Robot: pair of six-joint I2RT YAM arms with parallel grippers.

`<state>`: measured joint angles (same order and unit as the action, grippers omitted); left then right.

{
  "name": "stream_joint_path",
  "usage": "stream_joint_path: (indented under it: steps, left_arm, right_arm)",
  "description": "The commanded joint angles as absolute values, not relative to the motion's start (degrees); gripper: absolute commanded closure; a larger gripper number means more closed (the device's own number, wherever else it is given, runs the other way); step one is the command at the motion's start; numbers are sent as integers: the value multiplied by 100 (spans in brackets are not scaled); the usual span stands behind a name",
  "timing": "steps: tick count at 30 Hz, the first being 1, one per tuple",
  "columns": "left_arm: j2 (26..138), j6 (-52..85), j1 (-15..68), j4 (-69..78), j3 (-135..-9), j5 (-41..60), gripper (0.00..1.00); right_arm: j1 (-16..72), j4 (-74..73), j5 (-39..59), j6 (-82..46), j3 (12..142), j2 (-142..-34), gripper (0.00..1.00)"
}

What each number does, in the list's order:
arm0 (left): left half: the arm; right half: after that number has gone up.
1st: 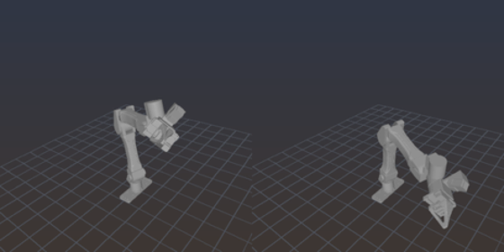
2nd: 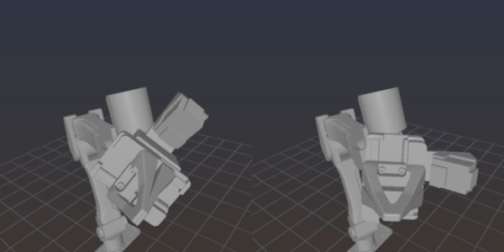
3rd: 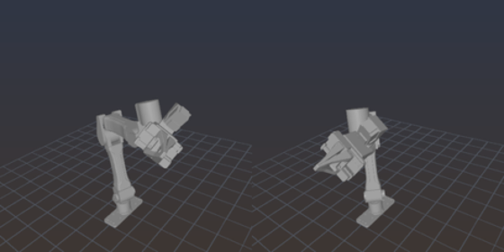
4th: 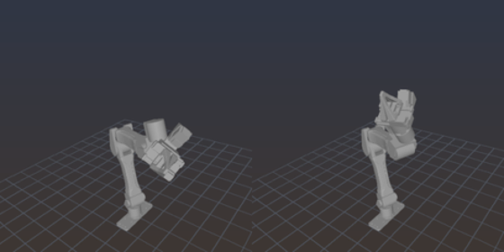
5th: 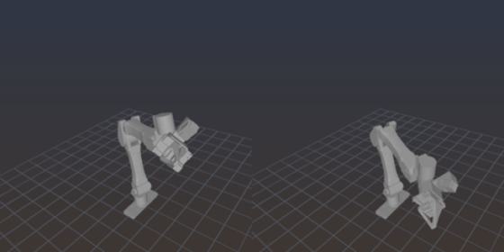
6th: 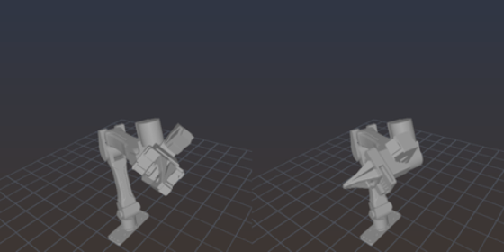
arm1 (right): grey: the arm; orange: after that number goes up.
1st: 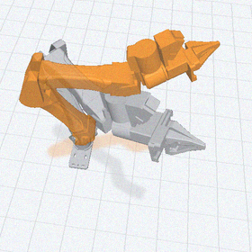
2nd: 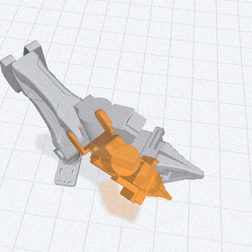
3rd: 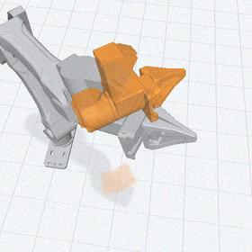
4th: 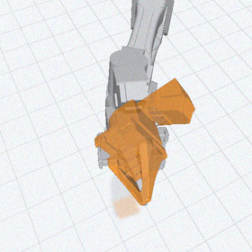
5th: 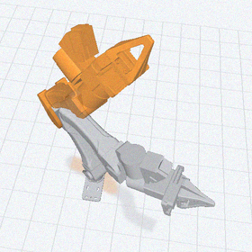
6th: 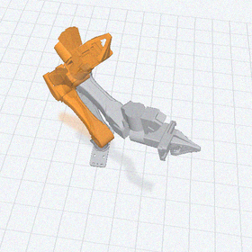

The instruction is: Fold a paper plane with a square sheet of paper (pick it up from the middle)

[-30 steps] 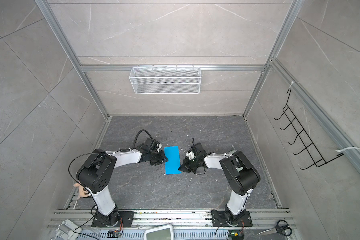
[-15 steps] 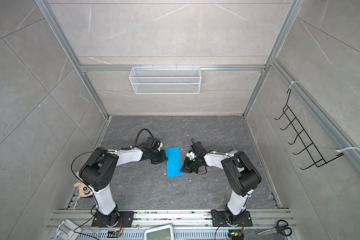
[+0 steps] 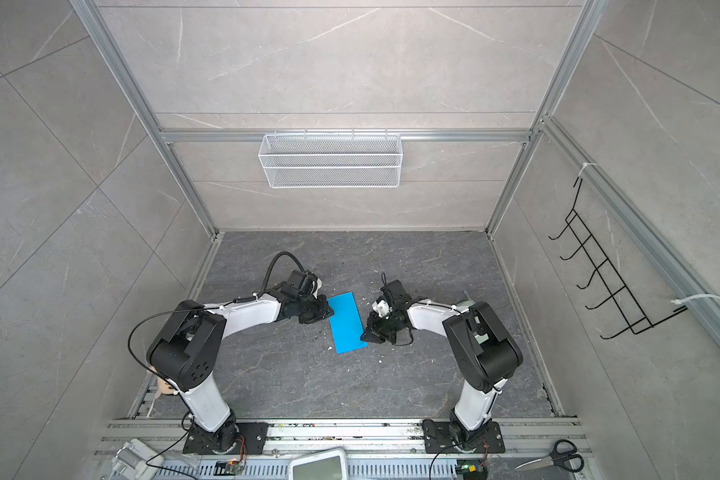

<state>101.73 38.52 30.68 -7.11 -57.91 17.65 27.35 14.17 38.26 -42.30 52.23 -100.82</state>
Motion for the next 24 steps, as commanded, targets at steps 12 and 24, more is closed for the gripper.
stream_joint_path:
  steps: [12, 24]
  left_arm:
    - [10791, 3779, 3120, -847, -6032, 1913, 86]
    - [10837, 3816, 3120, -838, -5819, 1784, 86]
  right_arm:
    - [2724, 1502, 3913, -4044, 5442, -10148, 97]
    - [3004, 498, 4263, -4316, 5634, -10381, 97]
